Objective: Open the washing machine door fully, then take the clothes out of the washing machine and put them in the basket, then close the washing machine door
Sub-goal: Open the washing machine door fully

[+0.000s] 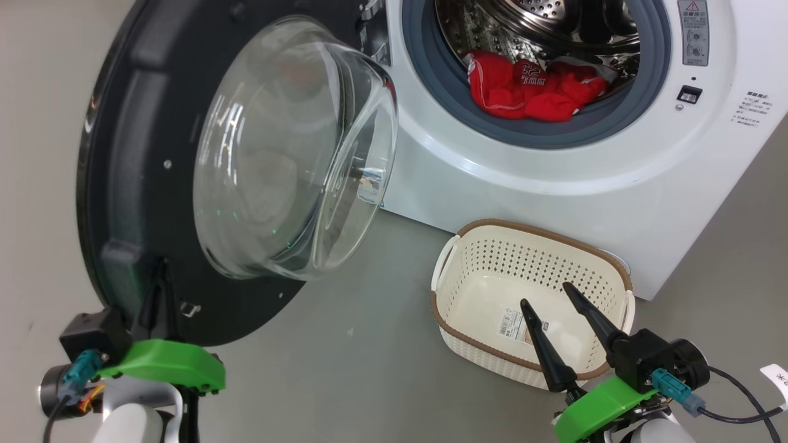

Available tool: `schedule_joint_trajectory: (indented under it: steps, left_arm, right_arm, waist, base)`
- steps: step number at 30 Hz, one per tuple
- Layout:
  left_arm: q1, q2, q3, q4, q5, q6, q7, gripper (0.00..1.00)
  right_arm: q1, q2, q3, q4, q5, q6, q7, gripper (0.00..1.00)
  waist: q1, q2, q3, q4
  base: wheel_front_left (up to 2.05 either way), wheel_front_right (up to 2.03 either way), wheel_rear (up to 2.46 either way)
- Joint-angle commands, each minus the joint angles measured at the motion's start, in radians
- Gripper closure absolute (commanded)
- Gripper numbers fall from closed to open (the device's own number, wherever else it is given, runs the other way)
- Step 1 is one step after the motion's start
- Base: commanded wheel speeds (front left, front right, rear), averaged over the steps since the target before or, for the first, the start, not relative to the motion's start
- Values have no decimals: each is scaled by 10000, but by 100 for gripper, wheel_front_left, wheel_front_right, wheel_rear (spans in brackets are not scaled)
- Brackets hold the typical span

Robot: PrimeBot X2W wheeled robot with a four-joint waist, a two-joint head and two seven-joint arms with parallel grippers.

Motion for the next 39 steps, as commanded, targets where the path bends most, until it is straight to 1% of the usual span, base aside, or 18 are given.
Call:
schedule_joint_trajectory:
  steps: [1, 6, 13, 22, 28, 39]
  left_arm:
    - [-483, 466, 578, -57, -71, 108, -107, 100]
    - [-654, 492, 829, 267, -102, 68, -172, 100]
    - [-831, 450, 1492, 454, -284, -164, -205, 100]
    - [-1053, 443, 2162, 680, 50, -419, -208, 100]
    - [-1229, 481, 2408, 926, 287, -526, -209, 100]
    - [-1731, 695, 3013, 1792, 580, -810, -210, 100]
  right_arm:
    - [-377, 13, 169, -300, -107, 60, 5, 0]
    - [-368, 13, 150, -425, -205, 60, 95, 0]
    - [-357, 13, 184, -616, -317, 60, 232, 0]
    - [-337, 13, 152, -853, -494, 60, 416, 0]
    - [-339, 13, 200, -923, -524, 60, 486, 0]
    - [-390, 13, 274, -1065, -645, 60, 634, 0]
  waist:
    - [0, 0, 31, -24]
    - [0, 0, 125, -68]
    - [0, 0, 225, -135]
    - [0, 0, 350, -228]
    - [0, 0, 383, -301]
    - [0, 0, 500, -473]
  base:
    - [0, 0, 0]
    - [0, 0, 0]
    - [0, 0, 0]
    - [0, 0, 0]
    - [0, 0, 0]
    - [0, 0, 0]
